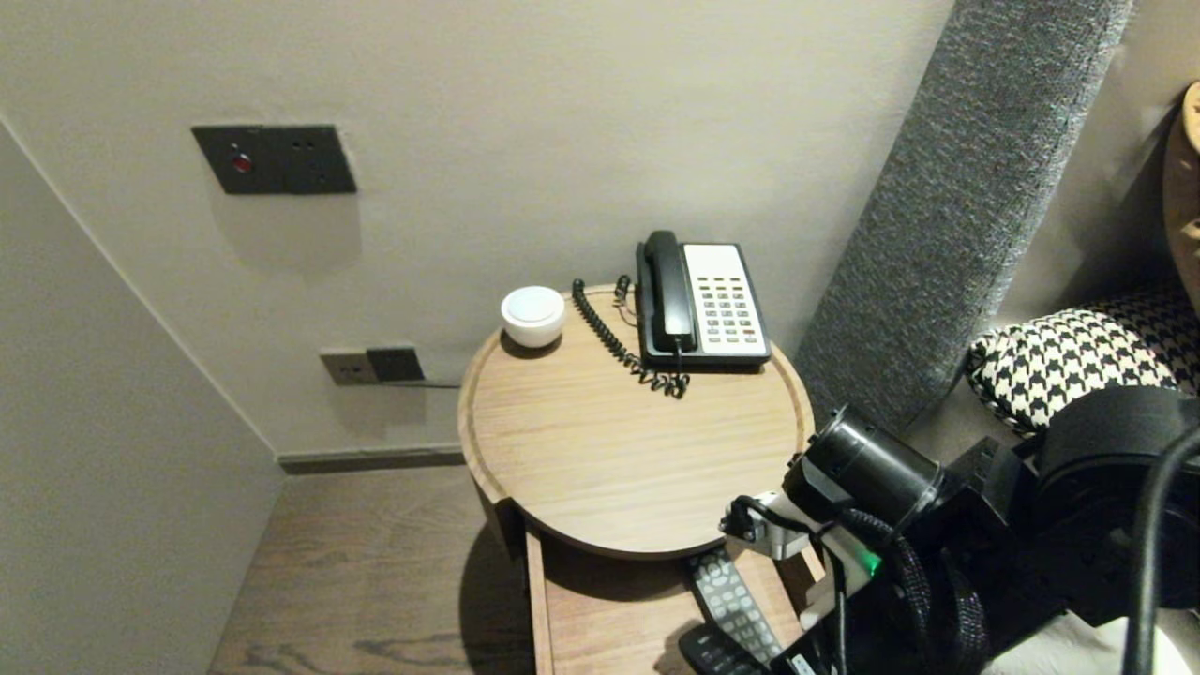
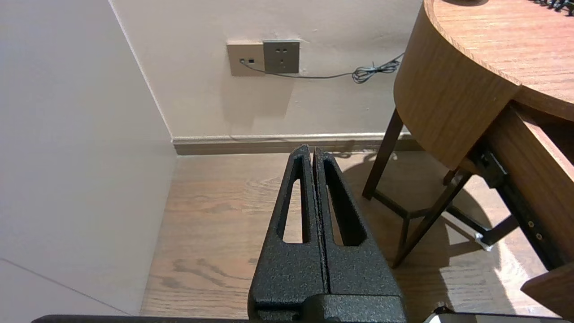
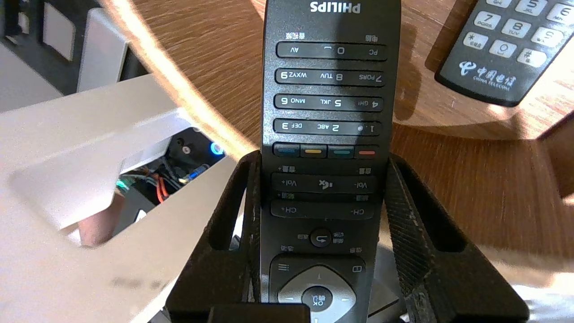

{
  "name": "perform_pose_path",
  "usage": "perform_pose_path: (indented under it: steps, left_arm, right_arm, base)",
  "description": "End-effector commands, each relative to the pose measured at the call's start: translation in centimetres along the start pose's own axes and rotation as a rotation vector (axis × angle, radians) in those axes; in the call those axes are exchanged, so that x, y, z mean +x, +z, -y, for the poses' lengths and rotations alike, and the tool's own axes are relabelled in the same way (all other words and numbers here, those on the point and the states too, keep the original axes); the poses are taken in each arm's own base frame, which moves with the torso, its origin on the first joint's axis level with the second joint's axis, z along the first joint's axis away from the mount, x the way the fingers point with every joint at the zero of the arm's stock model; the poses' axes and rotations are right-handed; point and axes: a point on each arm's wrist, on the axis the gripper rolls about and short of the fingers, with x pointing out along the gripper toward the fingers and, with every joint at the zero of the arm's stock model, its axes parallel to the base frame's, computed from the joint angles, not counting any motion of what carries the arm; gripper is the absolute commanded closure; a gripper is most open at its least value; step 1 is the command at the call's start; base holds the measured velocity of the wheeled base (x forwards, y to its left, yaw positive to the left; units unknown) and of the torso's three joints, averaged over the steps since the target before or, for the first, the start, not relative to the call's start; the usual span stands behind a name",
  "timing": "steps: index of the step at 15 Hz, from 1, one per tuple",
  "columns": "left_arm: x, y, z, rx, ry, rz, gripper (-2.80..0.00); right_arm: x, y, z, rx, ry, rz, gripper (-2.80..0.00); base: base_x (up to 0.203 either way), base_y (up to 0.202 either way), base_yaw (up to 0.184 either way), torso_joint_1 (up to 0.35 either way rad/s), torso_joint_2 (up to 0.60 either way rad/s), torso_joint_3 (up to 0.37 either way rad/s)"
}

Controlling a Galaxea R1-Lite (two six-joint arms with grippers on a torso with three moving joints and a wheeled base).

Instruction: Put the remote controls on the table in the drawer one by one

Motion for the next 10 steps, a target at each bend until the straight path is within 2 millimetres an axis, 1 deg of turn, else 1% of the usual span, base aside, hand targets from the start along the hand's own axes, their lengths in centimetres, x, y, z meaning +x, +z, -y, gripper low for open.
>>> perform_pose_path:
  steps: [1,10]
  left_arm:
    - [0.0,0.0,0.0,0.0,0.001,0.0,0.0]
    - [0.0,0.0,0.0,0.0,0.001,0.0,0.0]
  right_arm:
    - [1.2,0.7,0.4,0.016,-0.003,-0.033,0.0]
    - [1.9,2.0,0.6,0.026,-0.005,-0.033,0.0]
  base:
    - [0.0,0.0,0.0,0.0,0.0,0.0]
    - [0.0,0.0,0.0,0.0,0.0,0.0]
